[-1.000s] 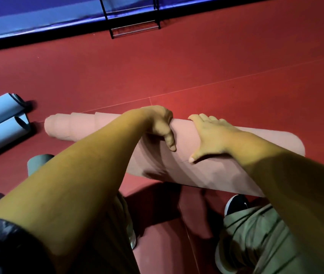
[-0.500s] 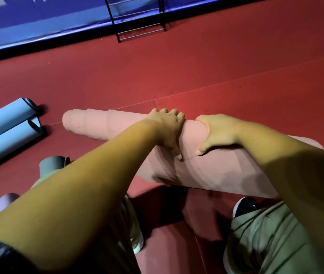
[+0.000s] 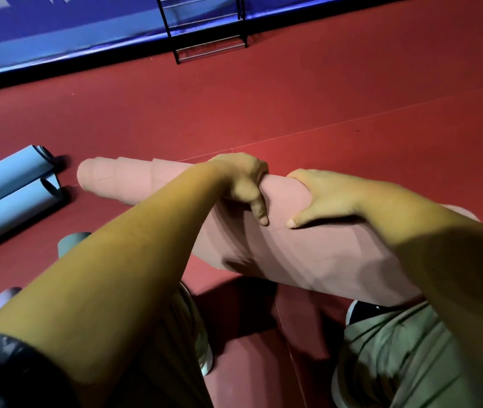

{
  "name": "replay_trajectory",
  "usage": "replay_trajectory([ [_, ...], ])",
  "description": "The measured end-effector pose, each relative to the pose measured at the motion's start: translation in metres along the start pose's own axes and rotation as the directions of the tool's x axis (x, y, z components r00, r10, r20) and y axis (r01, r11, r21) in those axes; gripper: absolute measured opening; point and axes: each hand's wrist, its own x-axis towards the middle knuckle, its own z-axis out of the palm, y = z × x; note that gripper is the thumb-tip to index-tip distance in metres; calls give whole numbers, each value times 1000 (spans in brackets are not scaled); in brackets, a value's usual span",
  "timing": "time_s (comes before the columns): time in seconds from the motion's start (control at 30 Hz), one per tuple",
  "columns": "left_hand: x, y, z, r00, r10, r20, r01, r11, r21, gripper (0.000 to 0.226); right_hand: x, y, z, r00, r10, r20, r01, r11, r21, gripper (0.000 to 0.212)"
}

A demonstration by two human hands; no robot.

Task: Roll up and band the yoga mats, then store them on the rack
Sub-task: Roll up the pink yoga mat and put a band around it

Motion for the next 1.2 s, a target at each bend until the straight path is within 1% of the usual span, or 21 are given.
replay_trajectory([
  [0.13,-1,-14,-8,999,-41,18,43,991,-127,84,-1,-7,0,997,-22,-74,7,981,-196,138],
  [0.2,-3,-23,-12,997,-72,41,79,975,-207,77,-1,-11,2,992,-42,-116,9,962,-273,145],
  [0.23,-5,-26,-14,995,-81,53,91,966,-242,74,0,-13,4,989,-56,-138,13,954,-299,145],
  [0.3,-7,-31,-16,994,-79,76,98,954,-285,69,2,-16,5,983,-72,-168,14,947,-322,139],
  [0.37,-9,-31,-16,993,-65,100,92,951,-295,67,4,-18,4,980,-83,-183,20,947,-320,125],
  [0.43,-9,-31,-15,992,-50,114,82,953,-293,70,5,-18,2,981,-84,-175,28,952,-304,113],
  [0.5,-8,-29,-13,995,-31,100,55,966,-253,75,6,-16,1,985,-72,-154,30,965,-261,108],
  [0.6,-8,-24,-9,999,33,39,-28,993,-118,83,9,-10,2,992,-46,-119,27,988,-151,101],
  [0.67,-11,-20,-5,997,78,-7,-78,996,-47,80,10,-7,1,994,-31,-103,21,996,-91,98],
  [0.73,-13,-16,-1,993,113,-43,-113,994,12,80,12,-4,1,996,-14,-93,9,999,-51,99],
  [0.77,-15,-14,1,992,116,-48,-114,993,37,86,13,-3,1,996,-5,-89,3,1000,-31,101],
  [0.83,-20,-10,7,994,96,-53,-89,990,110,109,15,-2,-1,997,5,-81,-5,1000,2,104],
  [0.9,-25,-5,13,995,72,-76,-53,973,224,127,17,-1,-2,998,4,-69,-2,1000,26,99],
  [0.93,-26,-2,16,992,74,-102,-44,960,276,131,18,-1,-3,998,4,-63,-2,999,35,95],
  [1.0,-27,3,22,979,115,-170,-49,937,347,134,18,-3,-5,998,5,-60,-2,999,53,90],
  [1.07,-25,5,26,966,140,-218,-48,924,378,134,18,-4,-6,998,12,-63,-8,998,69,85],
  [1.13,-23,6,27,962,133,-238,-32,922,386,135,18,-4,-6,998,18,-60,-13,997,82,80],
  [1.2,-20,6,27,968,105,-226,-15,930,367,135,17,-3,-6,998,19,-53,-15,996,85,79],
])
